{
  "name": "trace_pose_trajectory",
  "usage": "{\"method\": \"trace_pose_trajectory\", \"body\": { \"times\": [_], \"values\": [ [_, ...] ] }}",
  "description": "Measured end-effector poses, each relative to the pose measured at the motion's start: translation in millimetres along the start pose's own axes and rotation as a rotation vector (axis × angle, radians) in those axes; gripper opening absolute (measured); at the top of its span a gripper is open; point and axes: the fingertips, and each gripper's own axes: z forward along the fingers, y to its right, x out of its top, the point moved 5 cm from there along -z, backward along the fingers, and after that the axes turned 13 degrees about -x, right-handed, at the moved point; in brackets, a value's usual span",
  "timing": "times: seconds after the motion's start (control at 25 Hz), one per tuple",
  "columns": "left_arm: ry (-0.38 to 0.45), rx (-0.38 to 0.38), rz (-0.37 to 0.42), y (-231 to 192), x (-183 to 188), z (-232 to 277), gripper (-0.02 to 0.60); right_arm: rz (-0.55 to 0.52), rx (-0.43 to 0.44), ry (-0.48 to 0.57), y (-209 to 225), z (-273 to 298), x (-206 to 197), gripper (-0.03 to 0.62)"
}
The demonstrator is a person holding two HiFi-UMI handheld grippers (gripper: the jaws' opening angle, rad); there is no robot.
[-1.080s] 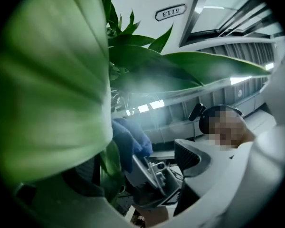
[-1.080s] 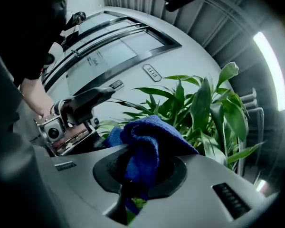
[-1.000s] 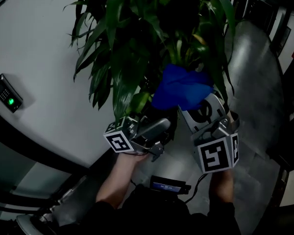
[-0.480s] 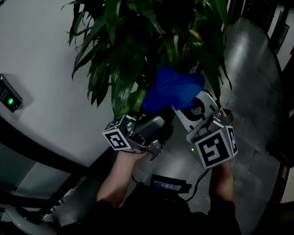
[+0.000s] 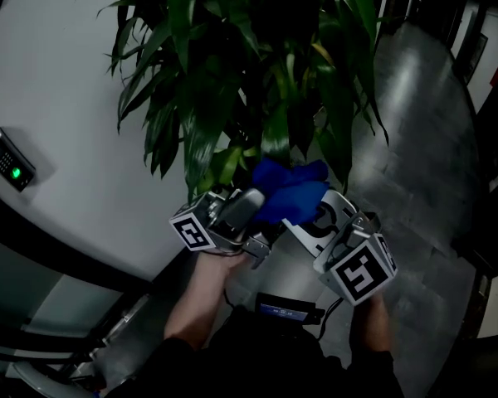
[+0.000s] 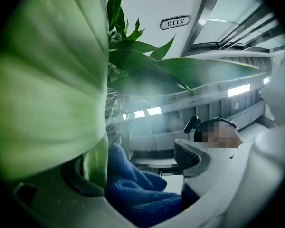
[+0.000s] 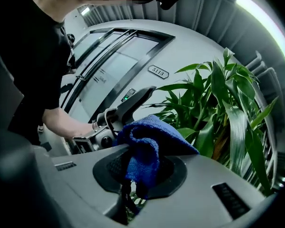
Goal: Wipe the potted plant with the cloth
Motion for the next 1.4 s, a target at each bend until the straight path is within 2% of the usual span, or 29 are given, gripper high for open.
{"method": "trace_pose_trajectory", "body": {
  "times": [0.16, 0.28, 0.36, 0.6, 0.68, 0.76, 0.92, 1.12, 1.4],
  "values": [
    [0.001, 0.013, -0.004, -1.7, -1.2, -3.3, 0.449, 0.005, 0.049, -0.016, -12.6, -14.5, -8.8, 0.071],
    [0.007, 0.023, -0.009, -0.4, -1.7, -5.7, 0.449, -0.029, 0.022, -0.022, 0.0, -31.8, 6.0, 0.072],
    [0.005, 0.026, -0.004, 1.7, -2.4, -6.5, 0.449, 0.004, -0.048, 0.023, 17.4, -43.6, 20.2, 0.072],
    [0.005, 0.033, -0.001, 5.3, -6.0, -8.4, 0.449, 0.104, -0.359, 0.213, 75.1, -59.5, 53.8, 0.072],
    [0.004, 0.037, -0.005, 6.4, -8.9, -10.6, 0.449, 0.088, -0.426, 0.232, 87.3, -57.3, 57.1, 0.072],
    [0.004, 0.037, -0.01, 7.7, -11.1, -11.9, 0.449, 0.043, -0.448, 0.228, 93.8, -48.3, 56.9, 0.072],
    [0.002, 0.034, -0.009, 9.2, -13.5, -7.8, 0.449, -0.061, -0.382, 0.204, 89.4, -15.4, 50.8, 0.072],
    [0.007, 0.057, -0.001, 8.3, -13.7, -13.2, 0.449, -0.089, -0.212, 0.052, 51.8, 7.9, 14.3, 0.072],
    [0.021, 0.078, 0.001, 4.8, -13.5, -15.2, 0.449, -0.095, -0.096, 0.051, 19.3, -2.5, -2.3, 0.072]
  ]
}}
